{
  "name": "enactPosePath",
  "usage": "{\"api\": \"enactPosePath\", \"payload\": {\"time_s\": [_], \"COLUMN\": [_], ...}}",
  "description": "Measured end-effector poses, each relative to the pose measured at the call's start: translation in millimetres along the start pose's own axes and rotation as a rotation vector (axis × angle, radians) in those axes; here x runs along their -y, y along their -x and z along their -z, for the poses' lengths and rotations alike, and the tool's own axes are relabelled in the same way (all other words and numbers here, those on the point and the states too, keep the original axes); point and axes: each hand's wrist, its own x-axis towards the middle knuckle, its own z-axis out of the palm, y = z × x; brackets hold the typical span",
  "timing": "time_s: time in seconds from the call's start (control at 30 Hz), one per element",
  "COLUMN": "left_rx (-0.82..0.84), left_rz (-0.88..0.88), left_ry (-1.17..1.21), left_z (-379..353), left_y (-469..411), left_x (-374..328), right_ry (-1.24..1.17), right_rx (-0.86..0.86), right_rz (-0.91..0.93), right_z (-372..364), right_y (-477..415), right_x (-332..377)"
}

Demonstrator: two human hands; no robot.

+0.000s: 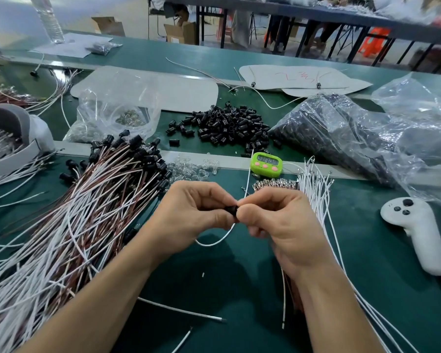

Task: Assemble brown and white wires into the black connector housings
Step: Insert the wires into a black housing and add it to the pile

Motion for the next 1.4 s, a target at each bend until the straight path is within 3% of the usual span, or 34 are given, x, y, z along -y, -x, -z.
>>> {"api": "enactPosePath", "payload": {"time_s": [0.17, 0.23, 0.47, 0.7, 0.83, 1.0, 1.2, 1.27, 1.4], "left_rx": [-0.010, -0.051, -0.164, -0.212, -0.346, -0.463, -0.796, -0.775, -0.673], "left_rz": [-0.042, -0.017, 0.029, 0.044, -0.028, -0.163, -0.241, -0.195, 0.019], "left_ry": [0.142, 0.154, 0.210, 0.043, 0.130, 0.292, 0.472, 0.465, 0.175], "left_z": [-8, -10, -15, -16, -11, 30, 131, 157, 168], "left_y": [1, 1, 3, -2, -10, -15, -2, -1, -13], "left_x": [1, 3, 7, -5, -44, -111, -177, -187, -177], "right_ry": [-0.469, -0.605, -0.643, -0.688, -0.418, 0.065, 0.551, 0.554, 0.195], "right_rx": [0.227, 0.240, 0.111, 0.092, 0.252, 0.180, 0.177, 0.253, 0.450], "right_rz": [-0.240, -0.281, -0.313, -0.315, -0.311, -0.136, 0.116, 0.106, -0.152], "right_z": [-7, -14, -22, -37, -68, -97, -120, -128, -162], "right_y": [-1, -1, -3, -5, -2, -3, 11, 19, 43], "right_x": [-6, -9, -13, -17, -3, 52, 118, 129, 108]}}
